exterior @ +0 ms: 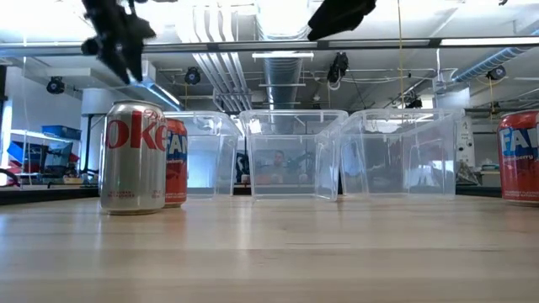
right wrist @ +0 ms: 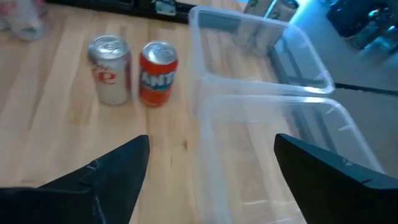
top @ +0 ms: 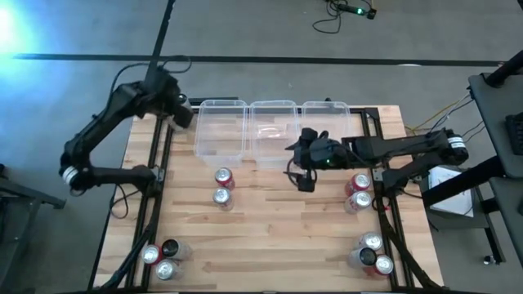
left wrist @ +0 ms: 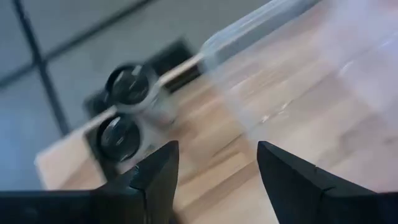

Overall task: Sort soda cans
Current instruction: Put the top right pink-white soda can into the left transparent bin

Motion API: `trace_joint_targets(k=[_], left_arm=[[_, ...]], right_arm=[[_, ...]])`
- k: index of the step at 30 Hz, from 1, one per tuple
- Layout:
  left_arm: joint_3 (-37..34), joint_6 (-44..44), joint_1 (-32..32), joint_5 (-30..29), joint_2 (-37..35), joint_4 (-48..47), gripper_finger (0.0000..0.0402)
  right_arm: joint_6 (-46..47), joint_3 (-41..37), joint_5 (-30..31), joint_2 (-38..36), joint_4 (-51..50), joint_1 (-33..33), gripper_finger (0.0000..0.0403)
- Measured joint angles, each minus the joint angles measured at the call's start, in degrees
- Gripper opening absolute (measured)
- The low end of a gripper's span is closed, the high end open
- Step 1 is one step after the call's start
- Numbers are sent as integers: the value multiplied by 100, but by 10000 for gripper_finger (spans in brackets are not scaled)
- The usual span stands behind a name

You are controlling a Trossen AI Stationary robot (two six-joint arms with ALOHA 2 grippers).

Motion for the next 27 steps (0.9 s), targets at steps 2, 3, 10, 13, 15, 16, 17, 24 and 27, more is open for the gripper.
trace_joint_targets(k=[2, 3, 10, 13, 15, 16, 17, 24, 27], left_arm=[[50, 114, 440, 72, 323, -94, 219], [69, 177, 618, 121, 481, -96, 226], [637, 25, 864, 95, 1350, -418, 268], [963, -117, 902, -37, 1685, -696, 275], [1202, -205, 901, -64, 1919, -849, 276], [1309, -221, 899, -60, 2047, -858, 276], [1432, -225, 899, -54, 2185, -864, 276], [2459, 90, 1153, -47, 3166, -1269, 271], [2857, 226, 1355, -22, 3578, -1620, 272]], right_arm=[[90, -58, 46, 5, -25, 105, 349], [98, -75, 107, 39, -30, 167, 351], [314, -155, 433, 192, -178, 474, 354], [392, -168, 438, 263, -155, 521, 354], [384, -200, 438, 271, -215, 535, 354], [382, -200, 440, 276, -182, 535, 354], [385, -200, 442, 276, -141, 535, 354], [459, -202, 440, 240, -195, 563, 354], [534, -213, 439, 241, -284, 625, 354]])
